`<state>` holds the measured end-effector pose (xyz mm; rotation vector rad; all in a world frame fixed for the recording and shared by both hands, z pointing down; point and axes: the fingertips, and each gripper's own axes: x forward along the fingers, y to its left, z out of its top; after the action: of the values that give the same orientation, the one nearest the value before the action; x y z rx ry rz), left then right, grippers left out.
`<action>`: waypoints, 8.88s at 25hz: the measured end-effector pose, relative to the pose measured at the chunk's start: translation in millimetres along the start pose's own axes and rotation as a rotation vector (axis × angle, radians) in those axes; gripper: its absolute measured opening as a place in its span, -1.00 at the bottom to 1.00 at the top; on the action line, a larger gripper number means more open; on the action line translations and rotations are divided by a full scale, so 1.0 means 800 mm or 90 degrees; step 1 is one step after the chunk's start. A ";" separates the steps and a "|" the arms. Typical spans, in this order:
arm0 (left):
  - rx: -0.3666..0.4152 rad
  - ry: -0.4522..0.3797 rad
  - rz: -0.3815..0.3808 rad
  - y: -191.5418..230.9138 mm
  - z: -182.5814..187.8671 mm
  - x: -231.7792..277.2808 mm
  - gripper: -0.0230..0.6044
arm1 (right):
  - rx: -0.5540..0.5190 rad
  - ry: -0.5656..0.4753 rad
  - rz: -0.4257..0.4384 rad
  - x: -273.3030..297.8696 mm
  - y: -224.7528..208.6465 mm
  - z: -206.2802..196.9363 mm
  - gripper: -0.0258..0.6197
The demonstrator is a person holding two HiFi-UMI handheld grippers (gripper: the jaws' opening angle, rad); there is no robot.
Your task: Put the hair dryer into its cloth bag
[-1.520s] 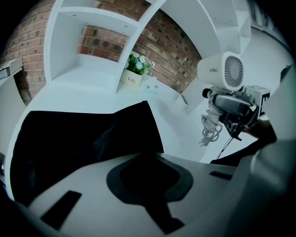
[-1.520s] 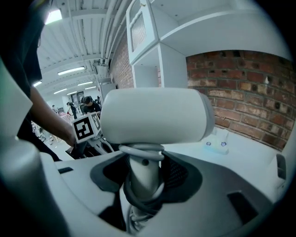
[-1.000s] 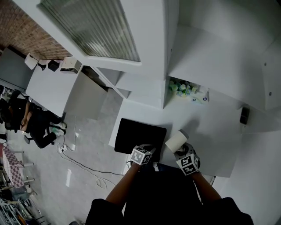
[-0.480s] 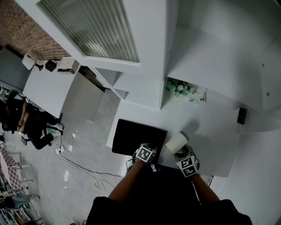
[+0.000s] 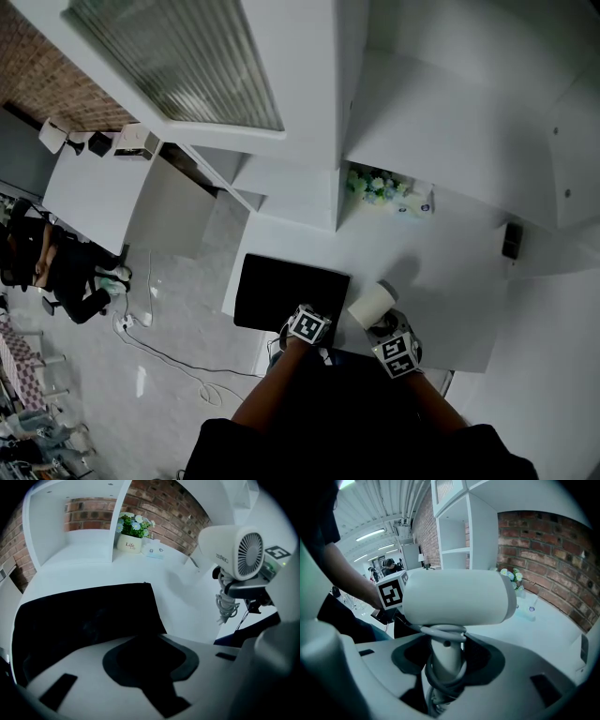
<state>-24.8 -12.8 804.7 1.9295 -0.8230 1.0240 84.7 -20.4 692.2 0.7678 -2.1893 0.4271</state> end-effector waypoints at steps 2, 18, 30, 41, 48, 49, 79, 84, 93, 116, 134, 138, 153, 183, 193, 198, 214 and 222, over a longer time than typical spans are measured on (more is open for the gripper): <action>-0.014 -0.001 -0.011 -0.005 0.002 -0.005 -0.65 | 0.000 -0.001 0.001 0.000 0.001 -0.002 -0.25; -0.003 0.027 0.001 -0.004 -0.013 0.005 -0.62 | 0.007 0.008 -0.006 -0.004 -0.001 -0.008 -0.25; -0.004 0.014 0.022 0.003 -0.015 0.009 -0.73 | 0.014 0.011 -0.005 -0.002 0.005 -0.011 -0.25; -0.008 -0.014 0.024 -0.003 -0.009 -0.016 -0.82 | 0.017 0.010 -0.015 -0.007 -0.001 -0.016 -0.25; -0.077 -0.049 -0.020 -0.010 -0.005 -0.042 -0.82 | 0.016 0.011 -0.009 -0.004 0.003 -0.011 -0.25; -0.082 -0.054 -0.024 -0.011 -0.002 -0.044 -0.82 | 0.015 0.011 -0.008 -0.003 0.004 -0.011 -0.25; -0.066 -0.051 0.016 -0.012 0.049 0.001 -0.54 | 0.035 0.005 -0.028 -0.006 -0.025 -0.017 -0.25; -0.060 -0.057 0.061 -0.004 0.075 0.007 -0.51 | 0.036 0.007 -0.036 -0.012 -0.041 -0.020 -0.25; -0.072 -0.042 0.085 0.006 0.086 0.031 -0.51 | 0.060 0.005 -0.045 -0.016 -0.060 -0.029 -0.25; -0.068 -0.088 0.006 -0.013 0.103 -0.038 -0.83 | -0.045 0.074 -0.025 0.019 -0.021 -0.031 -0.25; -0.024 -0.085 -0.097 -0.033 0.101 -0.097 -0.83 | -0.054 0.178 -0.064 0.061 0.046 -0.052 -0.25; -0.020 -0.081 -0.105 -0.033 0.098 -0.103 -0.83 | -0.076 0.212 -0.086 0.073 0.052 -0.060 -0.25; -0.011 -0.089 -0.147 -0.034 0.110 -0.112 -0.83 | -0.136 0.276 -0.118 0.106 0.075 -0.071 -0.25; 0.012 -0.109 -0.203 -0.029 0.093 -0.078 -0.83 | -0.059 0.227 -0.063 0.051 0.093 -0.095 0.02; -0.042 -0.129 -0.144 -0.036 0.094 -0.071 -0.84 | -0.106 0.245 -0.037 0.069 0.078 -0.140 -0.03; -0.044 -0.137 -0.114 -0.033 0.097 -0.075 -0.84 | -0.167 0.236 0.020 0.072 0.076 -0.140 -0.18; -0.047 -0.166 -0.137 -0.027 0.117 -0.081 -0.85 | -0.312 0.138 0.071 0.053 0.082 -0.094 -0.21; -0.063 -0.178 -0.153 -0.039 0.121 -0.081 -0.85 | -0.312 0.114 0.109 0.088 0.092 -0.063 -0.21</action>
<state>5.5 -69.5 702.7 2.0532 -0.7544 0.5688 28.0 34.2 774.4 0.2657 -2.0736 0.0300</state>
